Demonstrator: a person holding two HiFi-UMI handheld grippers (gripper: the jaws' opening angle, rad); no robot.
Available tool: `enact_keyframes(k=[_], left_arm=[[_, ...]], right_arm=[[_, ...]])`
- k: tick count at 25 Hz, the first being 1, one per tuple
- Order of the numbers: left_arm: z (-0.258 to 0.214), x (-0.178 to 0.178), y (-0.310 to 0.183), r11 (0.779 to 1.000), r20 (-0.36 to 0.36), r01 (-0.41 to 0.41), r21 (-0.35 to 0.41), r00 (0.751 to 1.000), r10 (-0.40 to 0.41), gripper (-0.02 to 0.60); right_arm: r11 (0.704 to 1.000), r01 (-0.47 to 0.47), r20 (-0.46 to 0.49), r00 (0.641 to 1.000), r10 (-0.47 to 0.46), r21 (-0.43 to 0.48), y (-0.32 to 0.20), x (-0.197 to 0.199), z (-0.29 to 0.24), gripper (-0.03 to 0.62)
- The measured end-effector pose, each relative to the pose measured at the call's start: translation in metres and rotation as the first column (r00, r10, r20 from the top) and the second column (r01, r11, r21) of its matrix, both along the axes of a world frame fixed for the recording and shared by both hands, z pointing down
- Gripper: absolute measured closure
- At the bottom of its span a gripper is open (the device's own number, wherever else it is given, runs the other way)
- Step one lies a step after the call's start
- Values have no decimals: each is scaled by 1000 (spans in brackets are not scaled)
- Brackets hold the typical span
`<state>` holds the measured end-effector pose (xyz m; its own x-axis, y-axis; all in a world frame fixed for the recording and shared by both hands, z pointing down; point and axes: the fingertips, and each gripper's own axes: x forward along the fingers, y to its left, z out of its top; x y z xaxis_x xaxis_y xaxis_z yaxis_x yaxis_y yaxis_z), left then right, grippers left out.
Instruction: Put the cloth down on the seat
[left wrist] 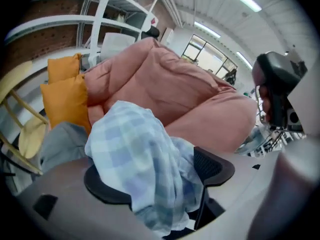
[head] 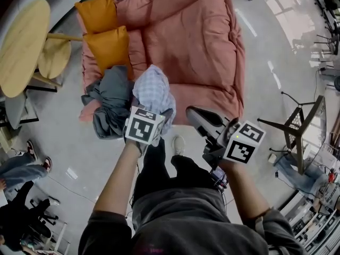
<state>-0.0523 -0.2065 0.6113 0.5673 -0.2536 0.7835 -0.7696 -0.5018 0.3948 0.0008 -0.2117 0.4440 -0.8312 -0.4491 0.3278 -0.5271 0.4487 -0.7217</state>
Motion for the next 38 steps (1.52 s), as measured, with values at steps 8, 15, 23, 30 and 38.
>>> enact_keyframes(k=[8, 15, 23, 30, 38], left_arm=[[-14, -9, -2, 992, 3, 110, 65, 994, -110, 186], [-38, 16, 2, 980, 13, -65, 186, 998, 64, 186], [-69, 18, 6, 966, -55, -61, 252, 996, 77, 187], [-35, 28, 16, 974, 41, -187, 131, 982, 183, 187], [-9, -1, 27, 1000, 42, -25, -12, 999, 26, 187]], right_arm=[[1000, -3, 3, 1000, 3, -4, -1, 9, -3, 579], [999, 41, -43, 998, -39, 29, 0, 4, 0, 579], [998, 50, -40, 998, -49, 36, 0, 0, -3, 579], [999, 50, -36, 998, -50, 20, 5, 3, 1, 579], [999, 39, -19, 999, -39, 19, 7, 6, -2, 579]])
